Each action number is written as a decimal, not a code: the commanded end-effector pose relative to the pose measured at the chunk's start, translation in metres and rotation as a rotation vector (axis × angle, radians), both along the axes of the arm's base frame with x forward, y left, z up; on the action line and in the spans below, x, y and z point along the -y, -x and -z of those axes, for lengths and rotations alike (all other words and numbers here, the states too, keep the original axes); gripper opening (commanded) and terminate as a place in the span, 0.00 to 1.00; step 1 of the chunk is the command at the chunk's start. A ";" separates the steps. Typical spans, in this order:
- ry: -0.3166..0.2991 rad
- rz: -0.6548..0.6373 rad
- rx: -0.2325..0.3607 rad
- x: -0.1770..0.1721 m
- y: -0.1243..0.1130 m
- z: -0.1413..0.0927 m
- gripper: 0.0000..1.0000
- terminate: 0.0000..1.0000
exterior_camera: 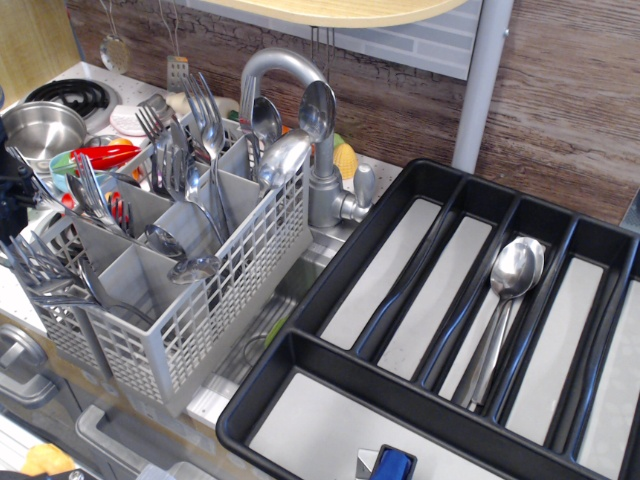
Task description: Put big spoon from basket to tray
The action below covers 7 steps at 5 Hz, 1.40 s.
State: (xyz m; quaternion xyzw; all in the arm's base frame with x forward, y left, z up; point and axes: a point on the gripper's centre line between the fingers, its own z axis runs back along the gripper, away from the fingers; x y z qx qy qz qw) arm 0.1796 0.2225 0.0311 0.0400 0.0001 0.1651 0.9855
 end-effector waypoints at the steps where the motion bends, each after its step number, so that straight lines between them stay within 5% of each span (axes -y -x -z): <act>1: -0.056 0.005 0.033 -0.006 -0.008 -0.017 0.00 0.00; 2: -0.082 0.025 0.033 -0.008 -0.016 -0.023 0.00 0.00; 3: -0.188 0.071 0.030 -0.005 -0.023 -0.052 0.00 0.00; 6: -0.480 0.169 -0.207 0.080 -0.023 -0.191 0.00 0.00; 7: -0.449 0.144 -0.251 0.123 -0.033 -0.212 0.00 0.00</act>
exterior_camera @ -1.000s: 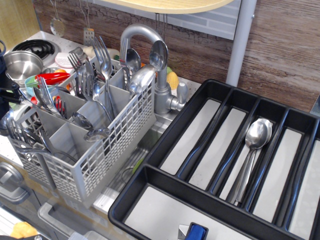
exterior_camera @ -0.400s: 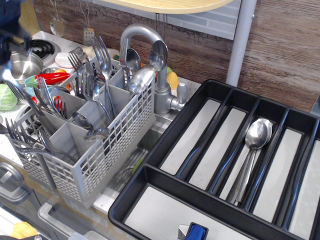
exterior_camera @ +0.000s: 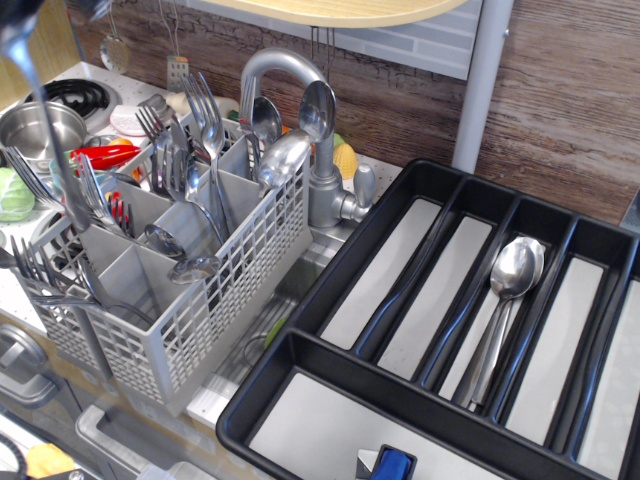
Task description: Put big spoon from basket to tray
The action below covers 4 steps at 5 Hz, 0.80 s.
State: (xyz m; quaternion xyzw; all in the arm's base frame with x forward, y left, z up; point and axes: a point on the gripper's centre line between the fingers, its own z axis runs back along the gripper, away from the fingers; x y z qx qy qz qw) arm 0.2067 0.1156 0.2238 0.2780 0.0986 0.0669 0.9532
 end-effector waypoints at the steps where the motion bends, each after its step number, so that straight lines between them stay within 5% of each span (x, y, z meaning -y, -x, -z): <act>1: 0.101 -0.148 0.032 0.059 -0.027 -0.002 0.00 0.00; 2: 0.197 -0.196 0.070 0.088 -0.043 0.020 0.00 0.00; 3: 0.328 -0.276 0.044 0.118 -0.064 0.034 0.00 0.00; 4: 0.376 -0.261 0.024 0.139 -0.069 0.068 0.00 0.00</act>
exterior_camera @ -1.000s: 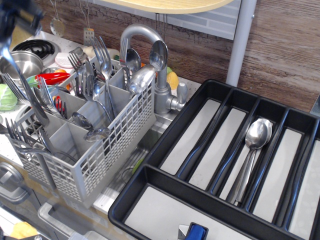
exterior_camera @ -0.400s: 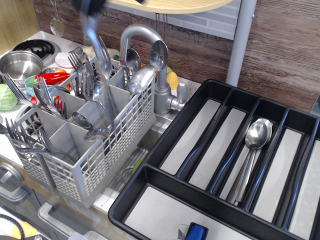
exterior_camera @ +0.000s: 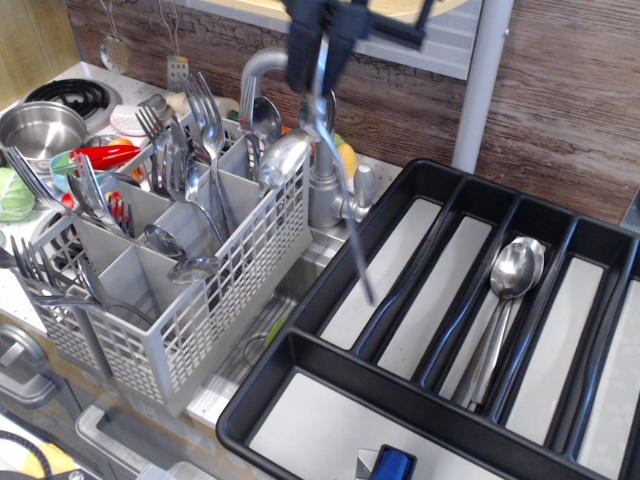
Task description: Put big spoon from basket to tray
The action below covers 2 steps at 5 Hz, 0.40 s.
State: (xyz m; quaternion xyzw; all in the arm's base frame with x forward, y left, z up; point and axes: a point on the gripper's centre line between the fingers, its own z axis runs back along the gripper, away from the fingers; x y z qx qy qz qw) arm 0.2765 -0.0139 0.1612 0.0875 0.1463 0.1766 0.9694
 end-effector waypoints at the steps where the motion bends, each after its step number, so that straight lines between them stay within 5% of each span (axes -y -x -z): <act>1: 0.000 0.086 0.046 0.028 -0.006 0.044 0.00 0.00; 2: -0.035 0.158 0.069 0.041 -0.010 0.067 0.00 0.00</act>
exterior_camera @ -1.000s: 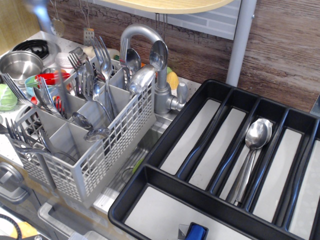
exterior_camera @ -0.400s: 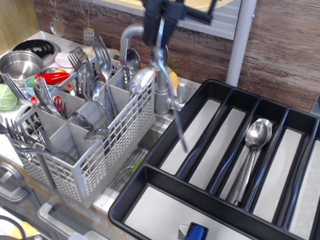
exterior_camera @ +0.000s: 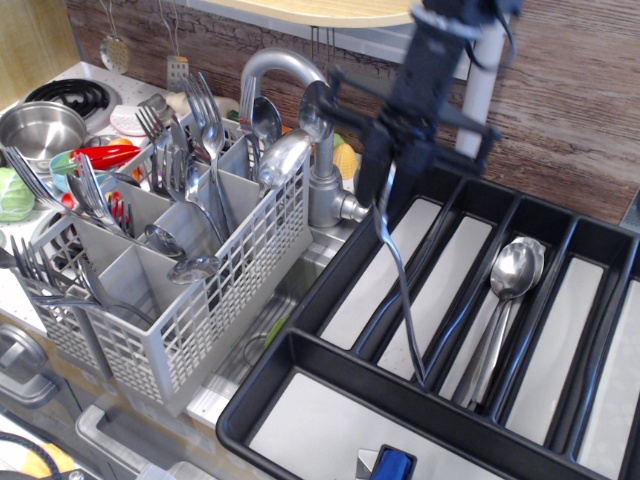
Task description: Put big spoon from basket to tray
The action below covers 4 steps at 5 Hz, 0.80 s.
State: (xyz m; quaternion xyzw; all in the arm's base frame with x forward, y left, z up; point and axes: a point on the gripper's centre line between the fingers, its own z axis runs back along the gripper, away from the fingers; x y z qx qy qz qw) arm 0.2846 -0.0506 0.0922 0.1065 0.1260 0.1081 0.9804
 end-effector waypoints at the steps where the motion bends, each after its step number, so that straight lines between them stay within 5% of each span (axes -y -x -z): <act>1: -0.028 0.078 0.067 0.017 -0.007 0.009 0.00 0.00; 4: -0.054 0.117 0.150 0.028 -0.021 0.022 0.00 0.00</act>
